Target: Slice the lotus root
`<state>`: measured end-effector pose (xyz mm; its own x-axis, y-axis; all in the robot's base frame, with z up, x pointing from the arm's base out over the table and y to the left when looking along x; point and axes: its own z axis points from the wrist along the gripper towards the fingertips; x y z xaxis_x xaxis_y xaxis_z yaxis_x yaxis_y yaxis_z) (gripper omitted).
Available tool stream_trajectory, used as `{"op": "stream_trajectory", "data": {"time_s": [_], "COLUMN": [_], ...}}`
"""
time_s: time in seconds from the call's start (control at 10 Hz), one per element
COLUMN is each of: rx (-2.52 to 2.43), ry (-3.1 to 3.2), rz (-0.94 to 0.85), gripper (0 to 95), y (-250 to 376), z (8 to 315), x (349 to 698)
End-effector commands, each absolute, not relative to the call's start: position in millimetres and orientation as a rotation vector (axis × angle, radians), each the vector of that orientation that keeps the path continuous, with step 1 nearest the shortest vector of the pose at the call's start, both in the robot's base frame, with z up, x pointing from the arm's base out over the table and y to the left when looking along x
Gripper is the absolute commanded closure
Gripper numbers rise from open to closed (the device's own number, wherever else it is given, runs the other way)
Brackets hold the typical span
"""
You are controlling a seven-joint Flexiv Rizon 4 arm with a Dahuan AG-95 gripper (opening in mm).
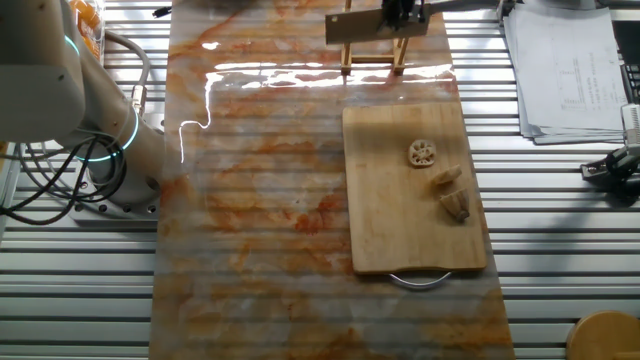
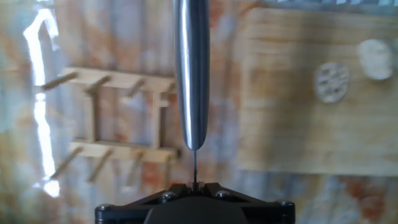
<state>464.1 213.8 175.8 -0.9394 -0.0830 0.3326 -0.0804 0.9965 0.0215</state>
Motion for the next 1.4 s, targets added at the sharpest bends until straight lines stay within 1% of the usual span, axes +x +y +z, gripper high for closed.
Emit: {"op": "stream_trajectory", "data": {"time_s": [0.1, 0.5, 0.8, 1.0, 1.4], "rx": [-0.051, -0.049, -0.018, 0.007, 0.009], "ry": [-2.798, -2.793, -2.829, -2.834, -2.831], "rz": [0.017, 0.022, 0.017, -0.012, -0.006], "gripper": [95.0, 95.0, 95.0, 95.0, 95.0], "y": [230, 240, 241, 242, 246], "z": [172, 154, 138, 133, 125], "x": [459, 451, 454, 454, 454]}}
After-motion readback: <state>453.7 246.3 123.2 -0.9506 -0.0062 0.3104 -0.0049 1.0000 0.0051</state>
